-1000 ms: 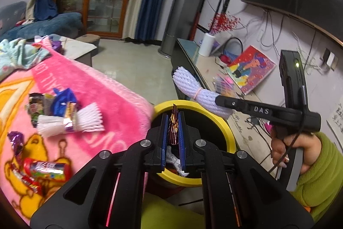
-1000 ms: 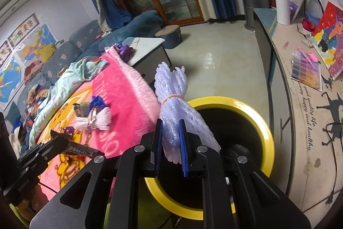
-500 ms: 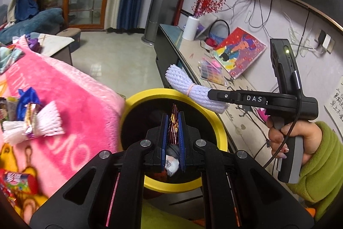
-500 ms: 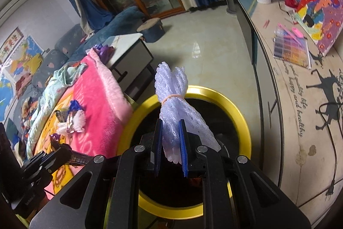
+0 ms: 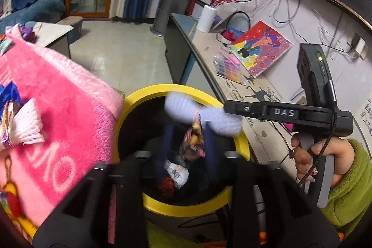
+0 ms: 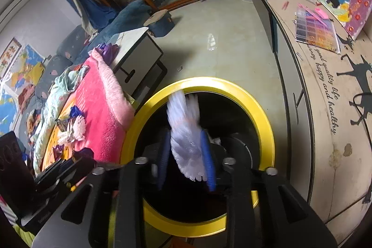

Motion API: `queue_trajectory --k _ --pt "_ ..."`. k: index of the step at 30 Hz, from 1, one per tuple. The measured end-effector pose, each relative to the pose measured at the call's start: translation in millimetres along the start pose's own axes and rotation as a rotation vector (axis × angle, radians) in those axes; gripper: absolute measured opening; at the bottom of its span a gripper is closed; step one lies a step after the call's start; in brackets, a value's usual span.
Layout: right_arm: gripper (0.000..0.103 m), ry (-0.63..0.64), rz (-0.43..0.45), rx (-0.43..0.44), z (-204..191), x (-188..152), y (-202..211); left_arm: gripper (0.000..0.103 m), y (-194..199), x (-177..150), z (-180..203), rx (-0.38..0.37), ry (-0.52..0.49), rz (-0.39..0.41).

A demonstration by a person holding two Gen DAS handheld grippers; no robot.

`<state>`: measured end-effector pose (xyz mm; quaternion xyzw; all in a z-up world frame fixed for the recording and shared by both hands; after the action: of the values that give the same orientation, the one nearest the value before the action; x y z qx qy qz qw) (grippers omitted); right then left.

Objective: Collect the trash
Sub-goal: 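Open both grippers to drop the wrapper and foam net into the bin, then move both open grippers back to the remaining trash on the blanket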

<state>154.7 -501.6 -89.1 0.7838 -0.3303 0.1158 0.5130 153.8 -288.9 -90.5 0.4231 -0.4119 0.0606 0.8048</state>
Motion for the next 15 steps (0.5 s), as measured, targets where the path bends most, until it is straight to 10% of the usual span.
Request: queue_trajectory --k 7,15 --pt "0.041 -0.022 0.02 -0.012 1.6 1.5 0.7 0.086 12.6 0.5 -17.7 0.046 0.071 0.026" --pt "0.051 0.033 0.059 0.002 -24.7 4.4 8.1 0.092 34.1 -0.1 -32.3 0.124 0.099 0.062"
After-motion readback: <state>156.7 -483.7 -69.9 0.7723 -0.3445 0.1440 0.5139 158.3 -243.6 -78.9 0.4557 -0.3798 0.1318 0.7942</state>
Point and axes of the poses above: each gripper's, at about its wrist camera, not at the fingertips, and y roughly against the way its jaws point, z to its right, x to its top, the point moved 5 cm from there along -y, roughly the way its jaws point, and after that the axes turned 2 degrees about z, right-handed, at the moved point
